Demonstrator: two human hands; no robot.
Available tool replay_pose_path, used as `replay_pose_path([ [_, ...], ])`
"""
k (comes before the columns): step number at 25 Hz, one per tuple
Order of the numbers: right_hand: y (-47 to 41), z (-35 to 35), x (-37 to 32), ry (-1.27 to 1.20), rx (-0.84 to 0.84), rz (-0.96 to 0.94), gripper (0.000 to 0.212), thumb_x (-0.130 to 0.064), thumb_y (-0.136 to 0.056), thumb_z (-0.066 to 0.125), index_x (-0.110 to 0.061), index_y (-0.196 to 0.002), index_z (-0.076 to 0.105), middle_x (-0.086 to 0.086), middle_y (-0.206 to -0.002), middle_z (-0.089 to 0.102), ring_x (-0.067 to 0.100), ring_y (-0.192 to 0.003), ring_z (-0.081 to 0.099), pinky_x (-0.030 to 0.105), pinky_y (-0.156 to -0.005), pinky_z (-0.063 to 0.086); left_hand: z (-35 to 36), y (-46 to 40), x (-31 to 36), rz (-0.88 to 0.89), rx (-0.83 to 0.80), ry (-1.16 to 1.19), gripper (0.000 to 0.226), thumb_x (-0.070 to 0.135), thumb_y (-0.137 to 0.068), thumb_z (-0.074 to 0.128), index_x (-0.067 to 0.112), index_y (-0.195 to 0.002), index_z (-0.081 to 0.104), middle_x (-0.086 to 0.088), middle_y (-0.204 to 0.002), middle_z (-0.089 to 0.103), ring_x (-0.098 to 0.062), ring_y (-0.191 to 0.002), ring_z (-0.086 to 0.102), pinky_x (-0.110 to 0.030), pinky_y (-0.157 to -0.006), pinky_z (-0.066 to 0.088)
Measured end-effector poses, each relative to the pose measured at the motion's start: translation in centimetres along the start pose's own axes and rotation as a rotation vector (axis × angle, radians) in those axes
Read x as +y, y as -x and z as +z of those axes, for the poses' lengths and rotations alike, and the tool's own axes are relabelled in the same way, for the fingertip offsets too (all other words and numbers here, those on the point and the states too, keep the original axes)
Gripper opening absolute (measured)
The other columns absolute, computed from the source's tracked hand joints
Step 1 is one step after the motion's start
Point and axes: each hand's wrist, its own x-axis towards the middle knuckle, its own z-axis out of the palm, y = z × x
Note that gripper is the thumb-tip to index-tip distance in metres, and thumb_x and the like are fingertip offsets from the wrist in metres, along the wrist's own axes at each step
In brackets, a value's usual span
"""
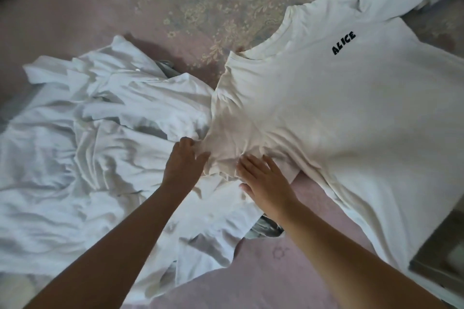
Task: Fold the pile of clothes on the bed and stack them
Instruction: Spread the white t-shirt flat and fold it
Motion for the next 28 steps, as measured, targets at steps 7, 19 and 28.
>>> replay_pose_path([
  [7,-2.0,-5.3,-0.2,-0.711,-0.005,0.534,0.023,-0.017,-0.098,0.047,-0.011,-0.099,0.069,0.000,-0.089,0.071,0.009,-0.080,0.064,0.021,-0.078,0.044,-3.4,-0.7,5.2,-0.248,-0.130,0.434,0.021,0.008,-0.087,0.051,0.015,-0.107,0.052,-0.006,-0.075,0.055,-0.024,-0.070,0.056,-0.037,-0.069,0.053],
  [19,-11.3,-8.7,22.2,-0.898,0.238,1.046,0.032,-0.018,-0.094,0.048,-0.001,-0.066,0.051,0.009,-0.060,0.047,0.022,-0.061,0.048,0.038,-0.064,0.043,3.6,-15.8,25.8,-0.009,-0.080,0.663,0.019,0.016,-0.093,0.050,0.009,-0.078,0.060,-0.010,-0.074,0.055,-0.022,-0.072,0.053,-0.037,-0.076,0.053],
  [28,-11.6,-6.4,24.6,-0.572,0.065,1.025,0.030,-0.013,-0.098,0.039,-0.011,-0.071,0.051,0.008,-0.075,0.055,0.033,-0.088,0.054,0.030,-0.066,0.027,3.4,-16.2,14.9,0.275,-0.153,-0.076,0.050,0.055,-0.079,0.061,0.006,-0.078,0.068,-0.007,-0.077,0.061,-0.019,-0.073,0.053,-0.026,-0.073,0.037],
])
